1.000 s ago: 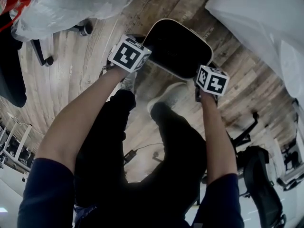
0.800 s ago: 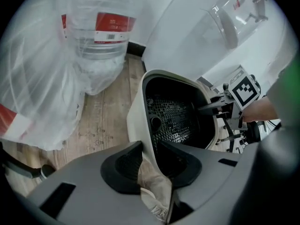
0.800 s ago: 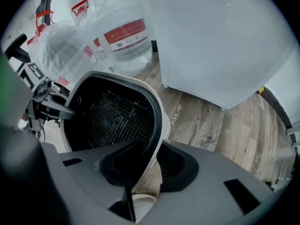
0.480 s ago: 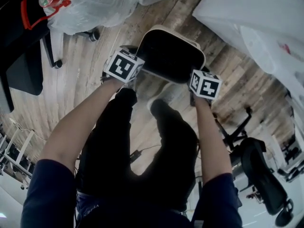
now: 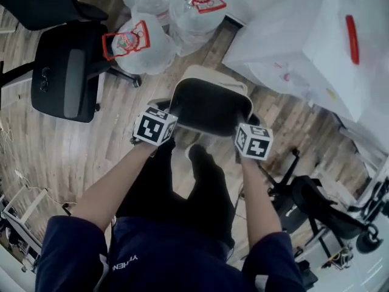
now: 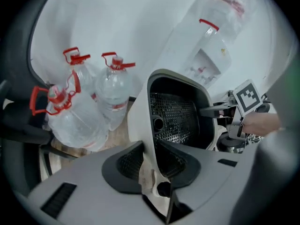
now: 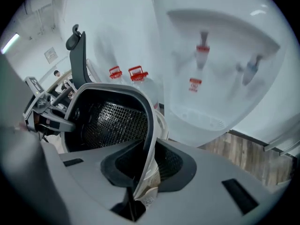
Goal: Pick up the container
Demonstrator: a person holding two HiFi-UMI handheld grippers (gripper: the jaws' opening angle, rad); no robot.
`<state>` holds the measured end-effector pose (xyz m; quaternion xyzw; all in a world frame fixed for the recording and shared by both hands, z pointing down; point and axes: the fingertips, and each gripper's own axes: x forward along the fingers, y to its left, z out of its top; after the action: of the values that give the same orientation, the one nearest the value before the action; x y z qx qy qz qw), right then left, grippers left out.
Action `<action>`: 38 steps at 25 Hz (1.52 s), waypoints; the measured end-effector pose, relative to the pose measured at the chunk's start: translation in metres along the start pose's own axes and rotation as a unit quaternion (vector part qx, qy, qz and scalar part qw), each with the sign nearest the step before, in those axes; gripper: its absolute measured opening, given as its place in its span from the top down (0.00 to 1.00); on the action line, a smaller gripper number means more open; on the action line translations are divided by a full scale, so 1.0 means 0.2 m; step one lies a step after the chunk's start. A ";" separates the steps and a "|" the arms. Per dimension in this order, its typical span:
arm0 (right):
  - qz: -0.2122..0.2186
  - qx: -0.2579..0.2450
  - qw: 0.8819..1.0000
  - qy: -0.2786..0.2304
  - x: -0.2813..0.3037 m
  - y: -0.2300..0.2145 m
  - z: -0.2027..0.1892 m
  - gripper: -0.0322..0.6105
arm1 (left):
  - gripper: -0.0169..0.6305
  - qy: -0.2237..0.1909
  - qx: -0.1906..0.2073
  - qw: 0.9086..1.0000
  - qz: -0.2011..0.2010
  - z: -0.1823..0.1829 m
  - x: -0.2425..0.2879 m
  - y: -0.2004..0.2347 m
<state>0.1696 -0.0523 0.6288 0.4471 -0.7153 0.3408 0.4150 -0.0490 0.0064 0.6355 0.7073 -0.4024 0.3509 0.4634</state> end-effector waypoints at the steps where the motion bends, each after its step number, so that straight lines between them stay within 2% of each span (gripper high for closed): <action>1: -0.003 -0.003 1.000 -0.005 -0.12 0.02 0.04 0.82 | 0.80 -0.005 -0.001 1.000 -0.001 0.02 -0.10 -0.05; 9: -0.013 -0.017 0.999 -0.047 -0.91 0.18 0.23 0.82 | 0.80 -0.028 0.006 1.000 -0.007 0.08 -0.81 -0.38; 15: -0.007 0.000 0.999 -0.053 -1.22 0.30 0.23 0.82 | 0.80 -0.048 -0.010 0.999 -0.021 0.09 -1.18 -0.51; 19: -0.004 0.013 0.998 -0.063 -1.35 0.34 0.25 0.82 | 0.80 -0.074 -0.002 0.997 -0.024 0.16 -1.36 -0.56; 25: -0.015 0.023 0.995 -0.093 -1.49 0.36 0.35 0.82 | 0.80 -0.096 0.011 0.995 -0.024 0.23 -1.49 -0.59; 38: -0.019 0.029 0.994 -0.105 -1.50 0.33 0.46 0.83 | 0.80 -0.107 0.018 0.994 -0.025 0.35 -1.52 -0.59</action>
<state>0.1588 0.0003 0.3124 0.5056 -0.7365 0.3047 0.3303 -0.0656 0.0438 0.3045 0.7590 -0.4252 0.2684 0.4135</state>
